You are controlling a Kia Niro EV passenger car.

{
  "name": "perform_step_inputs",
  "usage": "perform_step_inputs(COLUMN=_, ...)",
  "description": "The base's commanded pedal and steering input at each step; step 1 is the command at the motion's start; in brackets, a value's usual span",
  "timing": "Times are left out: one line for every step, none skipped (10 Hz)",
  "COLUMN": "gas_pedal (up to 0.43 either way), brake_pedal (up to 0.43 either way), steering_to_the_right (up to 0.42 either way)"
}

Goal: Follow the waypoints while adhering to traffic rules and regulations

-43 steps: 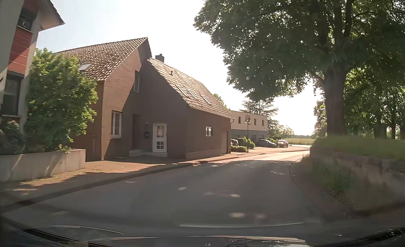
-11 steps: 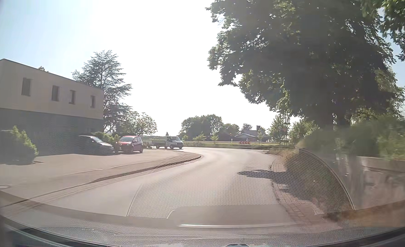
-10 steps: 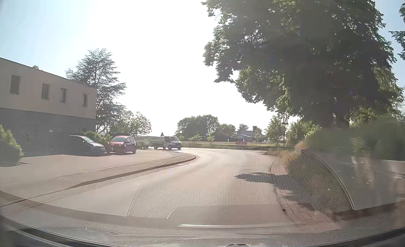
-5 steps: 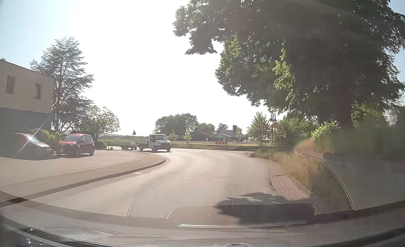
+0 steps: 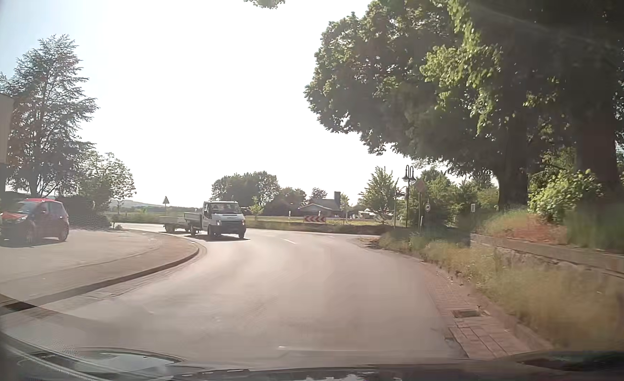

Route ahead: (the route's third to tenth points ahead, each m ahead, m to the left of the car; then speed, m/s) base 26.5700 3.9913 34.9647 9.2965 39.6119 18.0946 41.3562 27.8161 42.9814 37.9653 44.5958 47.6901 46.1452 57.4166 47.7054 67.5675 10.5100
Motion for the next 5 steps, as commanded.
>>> perform_step_inputs(gas_pedal=0.047, brake_pedal=0.0, steering_to_the_right=0.024)
perform_step_inputs(gas_pedal=0.047, brake_pedal=0.0, steering_to_the_right=0.014)
perform_step_inputs(gas_pedal=0.047, brake_pedal=0.0, steering_to_the_right=0.008)
perform_step_inputs(gas_pedal=0.059, brake_pedal=0.0, steering_to_the_right=0.001)
perform_step_inputs(gas_pedal=0.067, brake_pedal=0.0, steering_to_the_right=-0.004)
